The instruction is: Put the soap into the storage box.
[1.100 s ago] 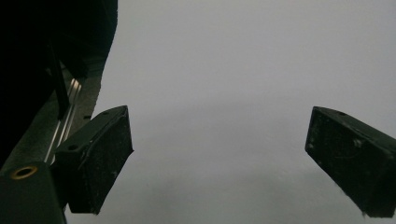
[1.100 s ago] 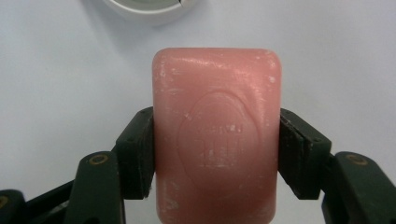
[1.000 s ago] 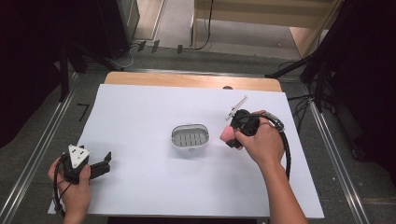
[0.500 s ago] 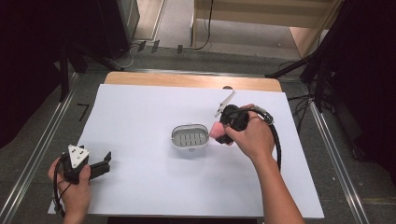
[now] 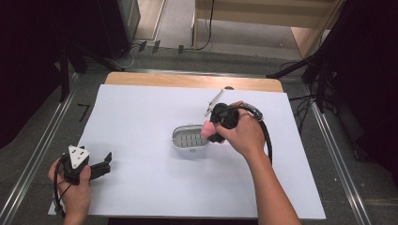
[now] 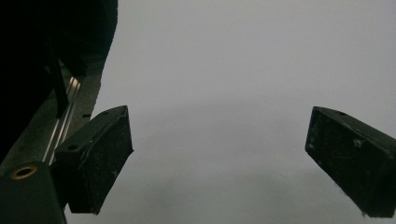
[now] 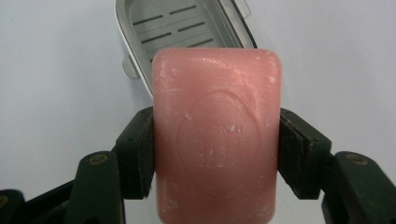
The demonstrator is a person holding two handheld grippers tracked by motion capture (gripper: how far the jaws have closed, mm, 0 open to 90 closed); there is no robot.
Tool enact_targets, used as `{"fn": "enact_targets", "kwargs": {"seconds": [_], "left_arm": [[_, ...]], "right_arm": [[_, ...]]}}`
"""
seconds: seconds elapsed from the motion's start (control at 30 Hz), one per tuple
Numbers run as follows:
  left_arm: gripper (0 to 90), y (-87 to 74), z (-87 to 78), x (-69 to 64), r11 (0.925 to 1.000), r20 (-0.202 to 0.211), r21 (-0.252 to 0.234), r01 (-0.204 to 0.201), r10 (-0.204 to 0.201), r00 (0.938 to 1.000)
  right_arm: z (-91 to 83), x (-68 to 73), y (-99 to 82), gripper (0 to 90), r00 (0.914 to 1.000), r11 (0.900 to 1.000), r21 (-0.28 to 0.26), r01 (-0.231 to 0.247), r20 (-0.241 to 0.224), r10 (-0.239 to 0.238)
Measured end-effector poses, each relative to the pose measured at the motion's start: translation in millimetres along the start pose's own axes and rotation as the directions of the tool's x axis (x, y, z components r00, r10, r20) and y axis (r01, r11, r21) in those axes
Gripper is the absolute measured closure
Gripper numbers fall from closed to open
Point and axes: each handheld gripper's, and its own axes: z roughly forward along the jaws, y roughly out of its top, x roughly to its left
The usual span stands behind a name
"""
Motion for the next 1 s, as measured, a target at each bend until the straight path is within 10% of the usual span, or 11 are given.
{"fn": "enact_targets", "kwargs": {"seconds": [0.63, 1.0], "left_arm": [[8.0, 0.1, 0.2, 0.2, 1.0, 0.001, 0.002, 0.008, -0.008, 1.0], [8.0, 0.2, 0.1, 0.7, 1.0, 0.004, 0.003, 0.008, -0.008, 1.0]], "right_arm": [[31.0, 4.4, 40.5, 38.9, 0.9872, 0.9874, 0.031, 0.155, -0.04, -0.154], [45.6, 2.6, 50.3, 38.9, 0.9851, 0.9858, 0.039, 0.163, -0.062, -0.16]]}}
